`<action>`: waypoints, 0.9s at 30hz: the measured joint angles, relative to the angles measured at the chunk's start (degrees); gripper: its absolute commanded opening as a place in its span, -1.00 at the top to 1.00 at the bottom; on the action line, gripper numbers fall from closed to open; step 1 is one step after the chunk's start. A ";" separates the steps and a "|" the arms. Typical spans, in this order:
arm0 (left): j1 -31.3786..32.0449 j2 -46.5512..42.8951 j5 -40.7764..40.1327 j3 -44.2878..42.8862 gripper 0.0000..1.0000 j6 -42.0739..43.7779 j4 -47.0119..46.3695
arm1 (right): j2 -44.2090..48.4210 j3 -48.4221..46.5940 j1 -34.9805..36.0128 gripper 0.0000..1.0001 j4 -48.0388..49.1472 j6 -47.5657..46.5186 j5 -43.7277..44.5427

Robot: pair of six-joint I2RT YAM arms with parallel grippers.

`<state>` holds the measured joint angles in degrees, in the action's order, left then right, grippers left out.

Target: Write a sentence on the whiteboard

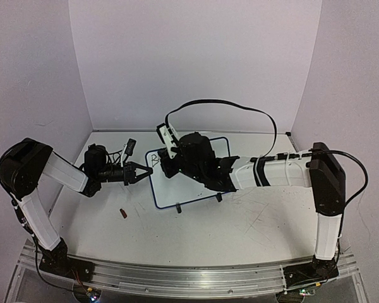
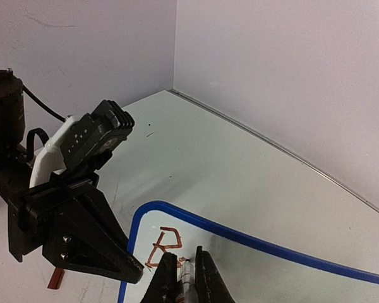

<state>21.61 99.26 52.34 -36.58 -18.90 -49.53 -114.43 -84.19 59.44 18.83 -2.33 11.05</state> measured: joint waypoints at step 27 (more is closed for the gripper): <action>0.00 0.00 -0.02 0.00 1.00 0.00 0.05 | 0.24 2.63 0.74 1.00 -0.18 2.56 0.00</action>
<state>21.61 99.26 52.32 -36.58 -18.90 -49.47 -114.19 -81.56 60.18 18.65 0.23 11.05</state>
